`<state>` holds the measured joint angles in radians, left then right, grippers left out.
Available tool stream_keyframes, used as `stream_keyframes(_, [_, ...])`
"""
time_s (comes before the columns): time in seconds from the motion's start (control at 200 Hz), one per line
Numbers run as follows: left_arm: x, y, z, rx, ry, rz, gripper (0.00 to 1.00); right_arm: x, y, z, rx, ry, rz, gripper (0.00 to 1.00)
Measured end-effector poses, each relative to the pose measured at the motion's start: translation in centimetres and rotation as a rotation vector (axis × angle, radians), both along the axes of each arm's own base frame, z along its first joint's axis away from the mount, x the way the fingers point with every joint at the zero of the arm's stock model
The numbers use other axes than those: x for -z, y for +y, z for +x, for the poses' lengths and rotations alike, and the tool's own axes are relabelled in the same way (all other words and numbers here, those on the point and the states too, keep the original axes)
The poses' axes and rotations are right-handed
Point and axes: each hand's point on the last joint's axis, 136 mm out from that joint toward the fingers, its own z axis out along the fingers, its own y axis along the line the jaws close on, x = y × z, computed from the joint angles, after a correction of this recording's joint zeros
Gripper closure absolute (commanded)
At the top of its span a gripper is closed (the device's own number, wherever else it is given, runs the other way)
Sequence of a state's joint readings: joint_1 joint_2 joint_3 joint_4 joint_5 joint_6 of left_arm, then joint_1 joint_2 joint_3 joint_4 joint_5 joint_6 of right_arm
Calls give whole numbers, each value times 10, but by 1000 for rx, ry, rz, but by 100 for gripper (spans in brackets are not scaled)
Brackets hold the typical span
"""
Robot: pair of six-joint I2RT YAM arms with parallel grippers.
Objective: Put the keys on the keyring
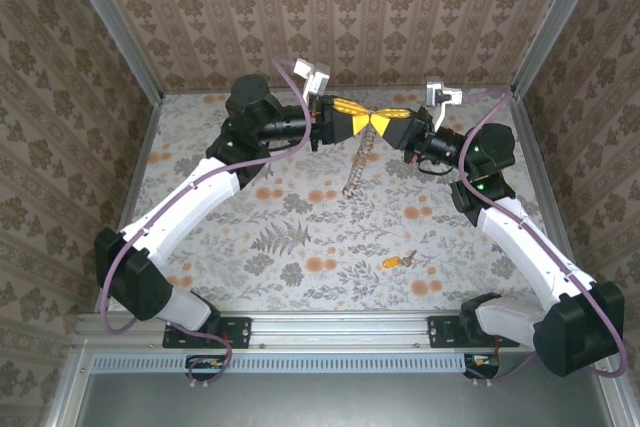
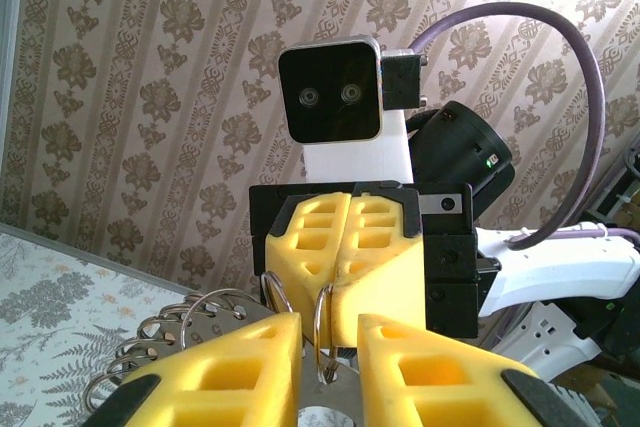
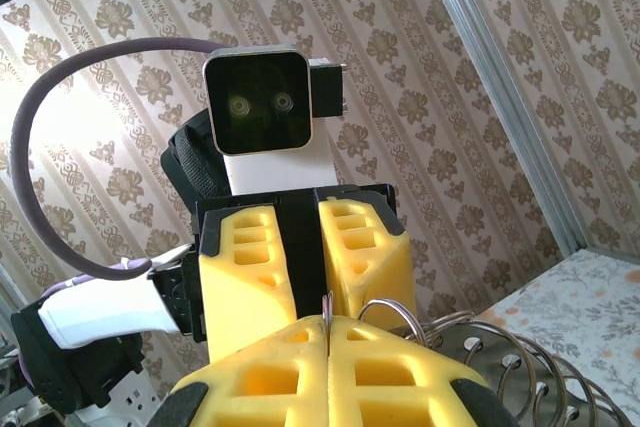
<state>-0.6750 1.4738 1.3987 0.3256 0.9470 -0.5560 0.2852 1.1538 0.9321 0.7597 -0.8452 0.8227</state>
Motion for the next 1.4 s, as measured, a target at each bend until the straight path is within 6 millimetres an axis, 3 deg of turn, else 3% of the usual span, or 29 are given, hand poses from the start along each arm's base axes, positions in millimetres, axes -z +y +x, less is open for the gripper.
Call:
stream_keyframes(0.44, [-2, -4, -2, 20, -17, 10, 91, -1, 0, -2, 0, -3, -2, 100])
stream_keyframes(0.505, [-2, -4, -2, 21, -19, 13, 100, -1, 0, -2, 1, -7, -3, 100])
stream_keyframes(0.66, [-3, -4, -3, 24, -38, 17, 100, -2, -1, -4, 2, -11, -5, 100])
stream_keyframes(0.74, [0, -4, -3, 23, -43, 26, 100, 1, -1, -3, 7, 3, -15, 69])
stream_keyframes(0.83, [7, -6, -4, 21, -56, 48, 100, 5, -6, -2, 38, 32, -29, 50])
stream_keyframes(1.115, [28, 7, -10, -46, -131, 112, 100, -4, -49, -24, 251, 64, -62, 41])
stream_keyframes(1.265, [31, 20, -16, -100, -202, 120, 100, 19, -65, -26, 354, 172, -104, 40])
stream_keyframes(1.4, [37, 31, -19, -152, -256, 126, 100, 72, -77, -12, 443, 359, -176, 40])
